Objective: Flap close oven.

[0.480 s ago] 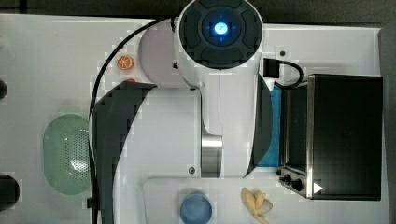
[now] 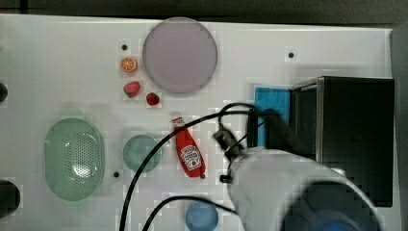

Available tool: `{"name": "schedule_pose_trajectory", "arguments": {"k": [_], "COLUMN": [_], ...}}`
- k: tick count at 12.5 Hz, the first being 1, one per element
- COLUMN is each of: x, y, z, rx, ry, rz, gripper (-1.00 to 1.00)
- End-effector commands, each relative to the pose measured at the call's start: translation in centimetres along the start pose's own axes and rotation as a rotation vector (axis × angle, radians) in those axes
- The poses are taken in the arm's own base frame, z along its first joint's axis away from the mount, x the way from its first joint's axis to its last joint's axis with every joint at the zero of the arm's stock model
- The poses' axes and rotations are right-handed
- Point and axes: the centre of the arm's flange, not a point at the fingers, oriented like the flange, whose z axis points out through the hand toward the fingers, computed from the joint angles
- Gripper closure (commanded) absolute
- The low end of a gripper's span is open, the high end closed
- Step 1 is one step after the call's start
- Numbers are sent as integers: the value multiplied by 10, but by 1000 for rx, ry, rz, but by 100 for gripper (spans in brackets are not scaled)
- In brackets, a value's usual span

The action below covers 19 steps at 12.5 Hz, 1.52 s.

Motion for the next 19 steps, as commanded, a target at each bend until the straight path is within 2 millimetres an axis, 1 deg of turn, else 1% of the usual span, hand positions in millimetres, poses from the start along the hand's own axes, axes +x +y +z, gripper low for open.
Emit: {"name": "schedule_pose_trajectory", "arguments": {"k": [1,2,3,5,7,8,11,13,15,17,19], "x": [6,8,10,17,24,26,33,40,47,51,53], "y": [-68,-83,-98,-120,-134,-143,-155,-162,-164,-162,-160], "z": [93,118,148,211,268,294,369,412,449,479,500], "rx": [-95,-119,-168,-306,-404,-422,-537,-631,-733,-836,-937], "ry": [-53,-51,-30,48,110,132,153,192,217,221,243], "rz": [-121,-176,-240,-370,-482,-532,-640,-736,-807,-845,-878], "gripper": [-100,-100,-100,-100,-100,-100,-100,-100,-100,-100,-100]}}
